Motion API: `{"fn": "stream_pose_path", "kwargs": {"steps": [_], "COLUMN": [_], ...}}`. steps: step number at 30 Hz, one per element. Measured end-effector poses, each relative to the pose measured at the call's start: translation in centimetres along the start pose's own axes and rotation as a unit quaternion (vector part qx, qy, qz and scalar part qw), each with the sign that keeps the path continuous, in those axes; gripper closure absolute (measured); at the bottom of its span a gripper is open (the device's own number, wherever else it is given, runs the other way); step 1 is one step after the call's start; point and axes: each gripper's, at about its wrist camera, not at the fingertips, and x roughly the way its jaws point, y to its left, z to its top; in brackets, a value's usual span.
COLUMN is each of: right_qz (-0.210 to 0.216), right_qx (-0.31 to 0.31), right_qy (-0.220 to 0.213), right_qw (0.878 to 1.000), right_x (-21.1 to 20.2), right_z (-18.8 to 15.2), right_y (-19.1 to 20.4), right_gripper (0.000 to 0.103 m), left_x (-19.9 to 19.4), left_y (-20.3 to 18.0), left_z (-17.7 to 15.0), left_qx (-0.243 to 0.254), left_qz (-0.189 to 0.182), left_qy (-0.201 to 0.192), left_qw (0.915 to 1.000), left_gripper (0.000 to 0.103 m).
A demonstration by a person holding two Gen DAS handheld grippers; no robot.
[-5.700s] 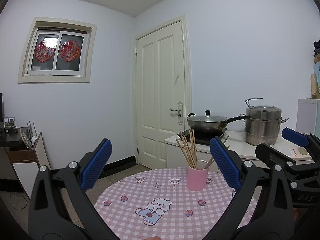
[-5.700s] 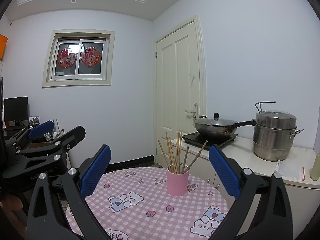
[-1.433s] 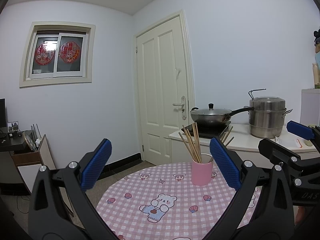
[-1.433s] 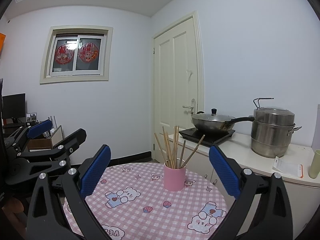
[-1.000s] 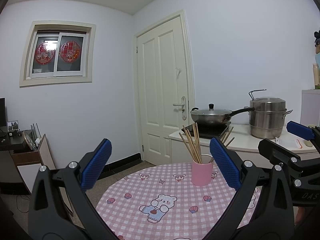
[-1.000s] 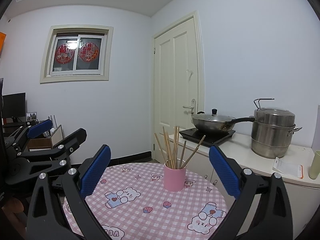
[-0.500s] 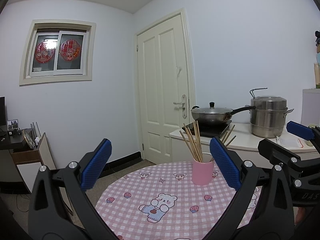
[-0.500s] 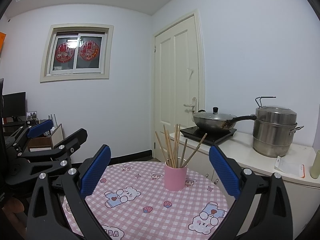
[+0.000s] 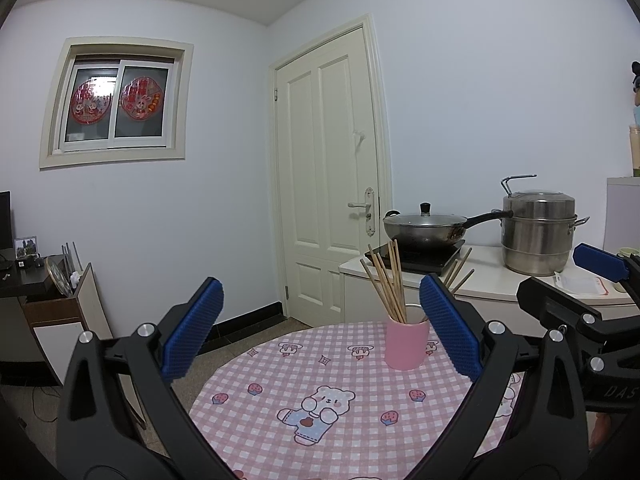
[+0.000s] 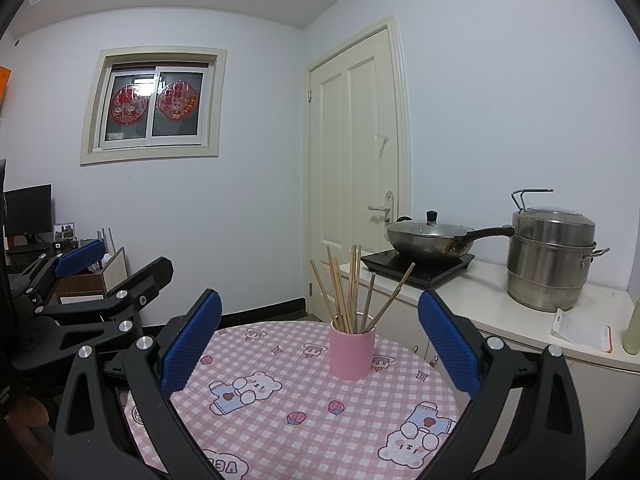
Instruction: Organize utensils
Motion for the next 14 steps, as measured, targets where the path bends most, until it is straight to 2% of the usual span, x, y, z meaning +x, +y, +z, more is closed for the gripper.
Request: {"fn": "stream_pose_path", "kwargs": {"steps": [8, 14], "right_qz": [0.002, 0.001], "right_qx": [0.004, 0.009], "right_qy": [0.010, 0.025], "right_qw": [1.000, 1.000], "right_x": [0.7, 1.9], "right_z": [-0.6, -1.3], "right_y": [-0.4, -0.8], "right_gripper": [0.008, 0.008], "left_x": [1.0, 2.4], "left_y": [-0.2, -0.3], "left_z": [-0.6, -1.6], "left_qx": [0.002, 0.001], "left_qz": [0.002, -0.001], "left_qy": [0.013, 0.037], "left_qw": [0.9999, 0.9993], "left_gripper": [0.006, 0.006]}}
